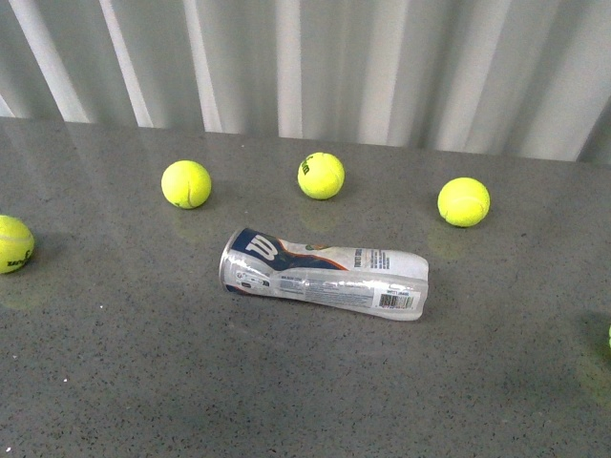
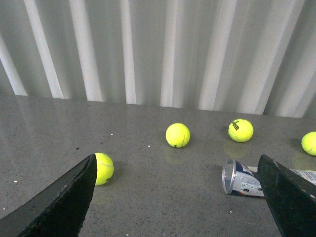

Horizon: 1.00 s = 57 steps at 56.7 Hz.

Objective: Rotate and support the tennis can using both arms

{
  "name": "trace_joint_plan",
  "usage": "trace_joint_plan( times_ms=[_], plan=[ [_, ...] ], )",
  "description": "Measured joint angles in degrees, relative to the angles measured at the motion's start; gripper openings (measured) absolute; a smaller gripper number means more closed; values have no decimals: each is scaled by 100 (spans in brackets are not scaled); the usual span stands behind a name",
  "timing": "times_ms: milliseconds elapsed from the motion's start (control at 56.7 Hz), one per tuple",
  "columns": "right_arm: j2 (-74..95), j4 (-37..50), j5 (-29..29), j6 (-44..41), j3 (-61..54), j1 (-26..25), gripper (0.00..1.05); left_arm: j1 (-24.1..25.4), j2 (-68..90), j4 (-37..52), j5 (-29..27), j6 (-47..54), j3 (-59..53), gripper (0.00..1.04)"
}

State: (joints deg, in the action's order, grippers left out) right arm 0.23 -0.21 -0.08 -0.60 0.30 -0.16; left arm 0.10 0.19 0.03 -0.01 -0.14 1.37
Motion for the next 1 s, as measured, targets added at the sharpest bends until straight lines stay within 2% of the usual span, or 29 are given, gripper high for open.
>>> trace_joint_plan(
  times_ms=[53, 141, 494, 564, 617, 776, 829, 1005],
  plan=[
    [0, 0, 0, -2, 0, 0, 3, 0, 0, 0, -2, 0, 0, 98],
    [0, 0, 0, 0, 0, 0, 21, 0, 0, 0, 0, 0, 0, 98],
    [0, 0, 0, 0, 0, 0, 79, -7, 9, -9, -26, 20, 4, 98],
    [0, 0, 0, 0, 0, 0, 92, -343, 557, -673, -907, 601, 319, 98],
    [0, 0, 2, 7, 0, 0, 99, -581, 1318, -577, -1281, 1025, 643, 98],
    [0, 0, 2, 7, 0, 0, 97, -883, 3604, 966, -1106, 1497, 1812, 98],
    [0, 0, 2, 4, 0, 0, 98, -907, 4533, 1403, -815, 1432, 2264, 98],
    [0, 0, 0, 4, 0, 0, 98, -885, 7217, 1368, 310, 420, 3427, 98]
  ],
)
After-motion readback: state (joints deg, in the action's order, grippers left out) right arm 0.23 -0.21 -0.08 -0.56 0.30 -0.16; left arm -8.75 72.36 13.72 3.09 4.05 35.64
